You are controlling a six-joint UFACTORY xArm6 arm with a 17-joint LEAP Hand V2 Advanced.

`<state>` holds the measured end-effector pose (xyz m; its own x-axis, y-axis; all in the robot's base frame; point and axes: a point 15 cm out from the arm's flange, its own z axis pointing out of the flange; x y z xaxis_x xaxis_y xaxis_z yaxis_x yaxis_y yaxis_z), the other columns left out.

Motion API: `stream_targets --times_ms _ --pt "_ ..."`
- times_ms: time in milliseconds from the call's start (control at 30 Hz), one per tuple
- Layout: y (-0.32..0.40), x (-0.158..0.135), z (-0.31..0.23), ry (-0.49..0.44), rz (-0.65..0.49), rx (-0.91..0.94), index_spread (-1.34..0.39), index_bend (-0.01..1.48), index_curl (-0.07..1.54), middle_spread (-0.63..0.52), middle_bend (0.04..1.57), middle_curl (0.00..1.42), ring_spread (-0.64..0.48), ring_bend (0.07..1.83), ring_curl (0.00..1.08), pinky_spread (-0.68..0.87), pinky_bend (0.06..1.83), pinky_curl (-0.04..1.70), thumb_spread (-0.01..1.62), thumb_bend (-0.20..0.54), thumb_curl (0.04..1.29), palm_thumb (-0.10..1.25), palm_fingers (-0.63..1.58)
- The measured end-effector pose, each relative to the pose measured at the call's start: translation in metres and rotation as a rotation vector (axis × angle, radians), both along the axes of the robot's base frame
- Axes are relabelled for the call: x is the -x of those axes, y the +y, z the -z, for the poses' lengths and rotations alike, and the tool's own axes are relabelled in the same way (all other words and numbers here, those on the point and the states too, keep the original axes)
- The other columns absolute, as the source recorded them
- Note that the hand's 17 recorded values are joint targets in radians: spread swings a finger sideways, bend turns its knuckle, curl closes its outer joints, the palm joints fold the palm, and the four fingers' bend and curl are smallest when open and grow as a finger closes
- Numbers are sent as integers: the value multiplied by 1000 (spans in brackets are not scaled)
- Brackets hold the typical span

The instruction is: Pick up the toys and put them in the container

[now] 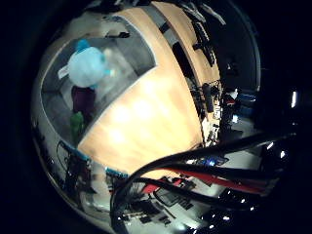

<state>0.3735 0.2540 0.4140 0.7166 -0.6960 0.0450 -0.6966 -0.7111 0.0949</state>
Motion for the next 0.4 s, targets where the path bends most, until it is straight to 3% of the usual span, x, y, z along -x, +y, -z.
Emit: stream_targets --times_ms 400 --pt "0 1 -1 1 -10 -2 -503 150 307 -202 174 369 -20 345 268 402 813 246 794 -38 342 352 -27"
